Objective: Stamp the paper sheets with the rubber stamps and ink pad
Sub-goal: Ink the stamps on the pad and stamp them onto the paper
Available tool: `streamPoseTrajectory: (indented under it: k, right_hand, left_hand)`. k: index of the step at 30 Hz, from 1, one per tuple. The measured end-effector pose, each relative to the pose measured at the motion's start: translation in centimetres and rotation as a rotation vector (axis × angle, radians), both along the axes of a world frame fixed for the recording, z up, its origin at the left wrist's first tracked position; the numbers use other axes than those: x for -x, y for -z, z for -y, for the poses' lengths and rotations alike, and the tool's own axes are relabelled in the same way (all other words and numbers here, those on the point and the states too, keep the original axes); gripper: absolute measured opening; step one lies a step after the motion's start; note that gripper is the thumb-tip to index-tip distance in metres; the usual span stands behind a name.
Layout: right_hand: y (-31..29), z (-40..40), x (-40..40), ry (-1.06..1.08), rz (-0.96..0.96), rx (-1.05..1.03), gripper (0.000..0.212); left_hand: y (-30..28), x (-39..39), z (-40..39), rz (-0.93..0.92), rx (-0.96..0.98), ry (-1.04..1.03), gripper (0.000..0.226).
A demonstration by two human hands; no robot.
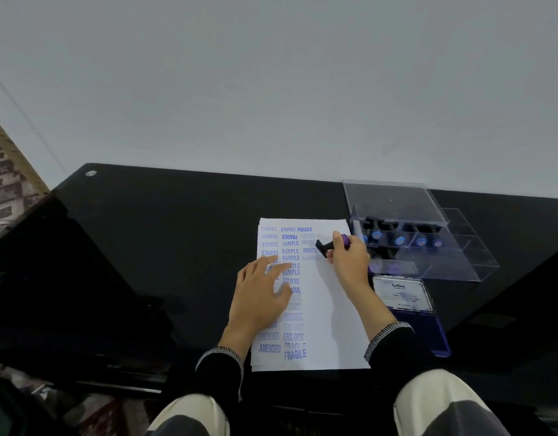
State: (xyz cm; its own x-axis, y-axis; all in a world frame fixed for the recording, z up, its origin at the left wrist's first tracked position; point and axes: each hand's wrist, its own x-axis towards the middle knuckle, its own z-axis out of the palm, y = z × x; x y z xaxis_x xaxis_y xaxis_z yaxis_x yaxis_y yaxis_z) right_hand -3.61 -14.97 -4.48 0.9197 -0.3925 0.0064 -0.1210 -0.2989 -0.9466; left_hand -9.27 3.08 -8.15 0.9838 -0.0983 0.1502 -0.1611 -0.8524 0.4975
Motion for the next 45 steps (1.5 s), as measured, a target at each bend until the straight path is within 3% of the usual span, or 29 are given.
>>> streamPoseTrajectory:
  k: [4, 11, 15, 19, 22, 25, 30, 36, 45]
  right_hand:
    - [-0.1, 0.2, 0.5, -0.096, 0.003, 0.072, 0.024]
    - [-1.9, 1.0, 4.3, -0.214, 0.097, -0.064, 0.012]
    - [-2.7, 3.8, 7.2, -0.166, 0.148, -0.124, 0.015]
    - [-2.9, 7.6, 10.1, -0.042, 0.201, -0.053, 0.015]
    - [-2.5, 10.1, 11.7, 0.039, 0.178, -0.002, 0.012]
    - [-2.0, 11.7, 12.9, 0.058, 0.129, 0.030, 0.017]
    - [-2.1, 14.2, 14.5, 0.042, 0.081, 0.179, 0.024]
    - [-1.7, 15.4, 15.5, -0.043, 0.060, 0.347, 0.020]
    - [-1.0, 14.6, 15.6, -0.166, 0.069, 0.513, 0.021]
  left_hand:
    - [0.1, 0.1, -0.1, 0.017, -0.006, 0.010, 0.042]
    - [-0.4, 0.5, 0.1, 0.121, 0.024, 0.025, 0.013]
    - [-1.3, 1.0, 0.8, 0.101, -0.091, 0.013, 0.015]
    - [-2.6, 1.2, 3.2, -0.005, -0.197, -0.047, 0.021]
    - [-2.8, 2.1, 5.8, 0.019, -0.021, 0.032, 0.022]
    - [-3.0, 3.4, 8.4, -0.019, 0.200, 0.296, 0.020]
    - [-2.7, 4.6, 11.5, -0.130, 0.248, 0.445, 0.043]
    - [-1.1, 4.2, 11.8, -0.187, 0.028, 0.464, 0.091]
    - [-0.4, 4.9, 11.9, -0.039, 0.014, 0.436, 0.087]
